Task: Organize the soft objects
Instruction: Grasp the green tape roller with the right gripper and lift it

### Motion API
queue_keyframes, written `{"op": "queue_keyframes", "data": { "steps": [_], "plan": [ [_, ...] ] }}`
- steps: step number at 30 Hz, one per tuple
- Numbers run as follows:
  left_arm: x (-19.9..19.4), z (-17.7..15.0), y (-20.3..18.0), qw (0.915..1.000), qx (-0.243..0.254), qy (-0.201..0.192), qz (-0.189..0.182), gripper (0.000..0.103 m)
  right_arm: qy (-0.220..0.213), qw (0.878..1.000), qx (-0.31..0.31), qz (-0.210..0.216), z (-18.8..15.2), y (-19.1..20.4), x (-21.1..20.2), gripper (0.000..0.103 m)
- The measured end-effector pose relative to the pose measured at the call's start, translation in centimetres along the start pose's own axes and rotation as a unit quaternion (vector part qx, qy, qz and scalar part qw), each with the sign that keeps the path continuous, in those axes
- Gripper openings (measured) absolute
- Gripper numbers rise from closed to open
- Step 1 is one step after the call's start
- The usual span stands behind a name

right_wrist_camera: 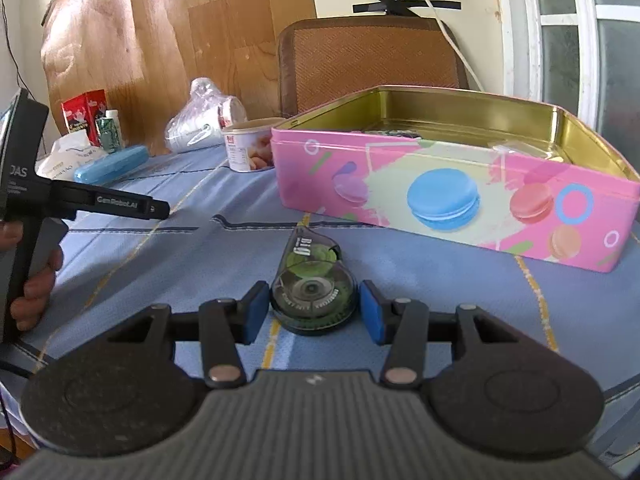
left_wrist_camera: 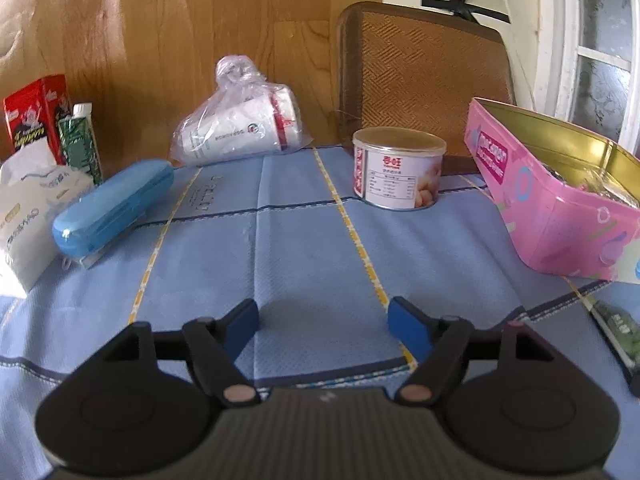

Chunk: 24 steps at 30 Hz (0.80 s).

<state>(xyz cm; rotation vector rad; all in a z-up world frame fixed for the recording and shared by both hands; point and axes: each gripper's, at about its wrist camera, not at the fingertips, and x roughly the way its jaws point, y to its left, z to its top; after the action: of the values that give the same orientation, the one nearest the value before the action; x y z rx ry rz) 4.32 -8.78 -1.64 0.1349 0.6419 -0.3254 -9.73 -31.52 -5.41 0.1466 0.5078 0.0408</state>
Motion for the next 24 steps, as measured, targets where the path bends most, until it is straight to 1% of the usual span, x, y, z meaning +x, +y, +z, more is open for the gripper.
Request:
{"op": "queue_keyframes", "data": {
  "steps": [9,15,17,22,24],
  "plan": [
    [0.2,0.1,0.6,1.0000,-0.005,-0.002,-0.005,0.078,0.001,0.999,-0.023,0.026,0.0,1.2,0.3,0.052],
    [0.1,0.0,0.8,0.9999,-0.007,-0.003,-0.007,0.078,0.003,0.998,-0.034,0.050,-0.1,3.5,0.6,0.052],
    [0.1,0.0,0.8,0.9999,-0.008,-0.004,-0.008,0.078,-0.001,0.998,-0.043,0.052,-0.3,4.1,0.6,0.053],
    [0.0,0.0,0.8,0.9999,-0.010,-0.004,-0.011,0.080,-0.006,0.998,-0.046,0.047,-0.5,4.8,0.5,0.057],
    [0.0,-0.1,0.8,0.9999,-0.011,-0.004,-0.012,0.080,-0.007,0.998,-0.045,0.044,-0.6,4.9,0.5,0.062]
  ]
}}
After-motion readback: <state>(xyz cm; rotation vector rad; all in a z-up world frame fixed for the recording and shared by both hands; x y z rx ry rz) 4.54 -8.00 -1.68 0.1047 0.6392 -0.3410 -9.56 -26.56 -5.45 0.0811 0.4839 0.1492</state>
